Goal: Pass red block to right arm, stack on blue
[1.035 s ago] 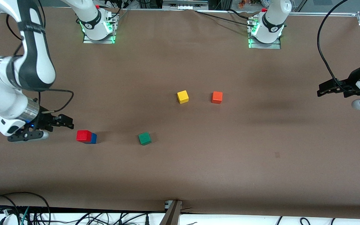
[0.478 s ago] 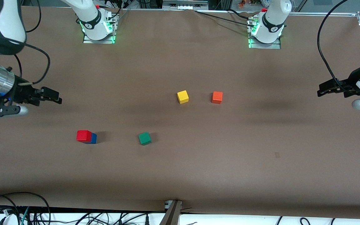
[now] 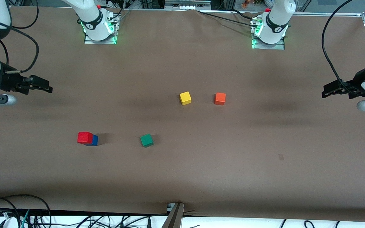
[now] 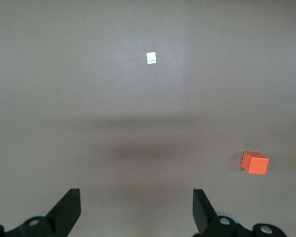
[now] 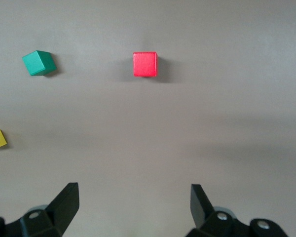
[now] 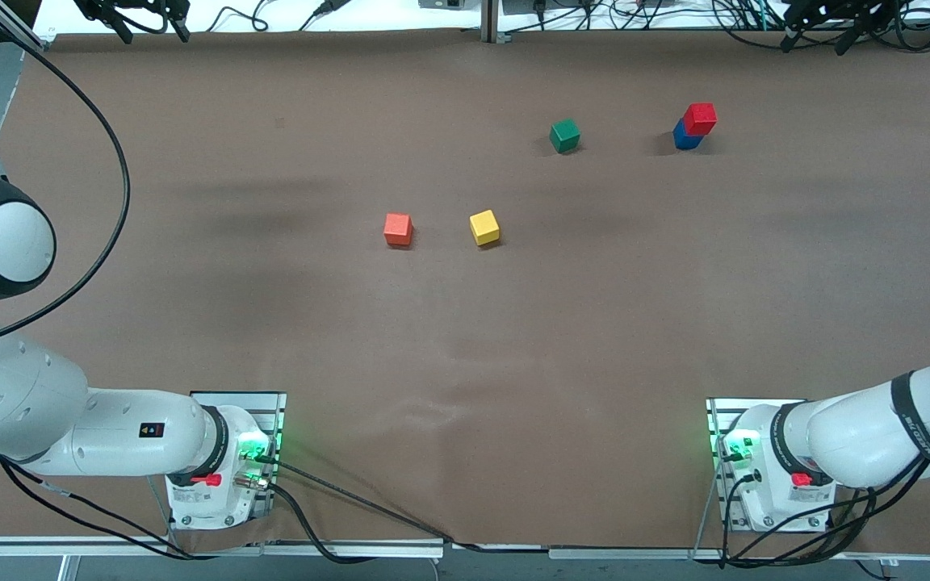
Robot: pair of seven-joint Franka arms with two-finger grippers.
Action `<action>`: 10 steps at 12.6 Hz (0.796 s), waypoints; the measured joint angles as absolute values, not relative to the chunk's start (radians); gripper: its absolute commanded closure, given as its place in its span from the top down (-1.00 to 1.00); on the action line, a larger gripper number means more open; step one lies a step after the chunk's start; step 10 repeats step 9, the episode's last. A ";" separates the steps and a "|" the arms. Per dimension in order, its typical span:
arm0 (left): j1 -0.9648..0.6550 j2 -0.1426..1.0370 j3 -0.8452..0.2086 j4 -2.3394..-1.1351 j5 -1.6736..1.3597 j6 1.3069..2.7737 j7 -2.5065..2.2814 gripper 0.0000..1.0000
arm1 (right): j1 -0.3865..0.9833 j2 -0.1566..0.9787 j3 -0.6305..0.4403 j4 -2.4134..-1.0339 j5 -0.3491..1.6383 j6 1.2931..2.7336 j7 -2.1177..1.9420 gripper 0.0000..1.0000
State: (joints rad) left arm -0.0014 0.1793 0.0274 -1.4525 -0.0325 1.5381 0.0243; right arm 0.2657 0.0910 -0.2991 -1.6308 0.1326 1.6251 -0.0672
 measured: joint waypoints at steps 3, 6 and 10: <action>-0.001 0.179 0.028 -1.452 -0.033 1.538 0.024 1.00 | 0.193 0.023 -0.237 -1.699 0.100 1.631 -0.064 1.00; -0.001 0.179 0.028 -1.452 -0.033 1.538 0.024 1.00 | 0.102 0.011 -0.129 -1.708 0.067 1.632 -0.060 1.00; -0.001 0.179 0.028 -1.452 -0.033 1.538 0.024 1.00 | 0.095 0.011 -0.117 -1.703 0.059 1.639 -0.057 1.00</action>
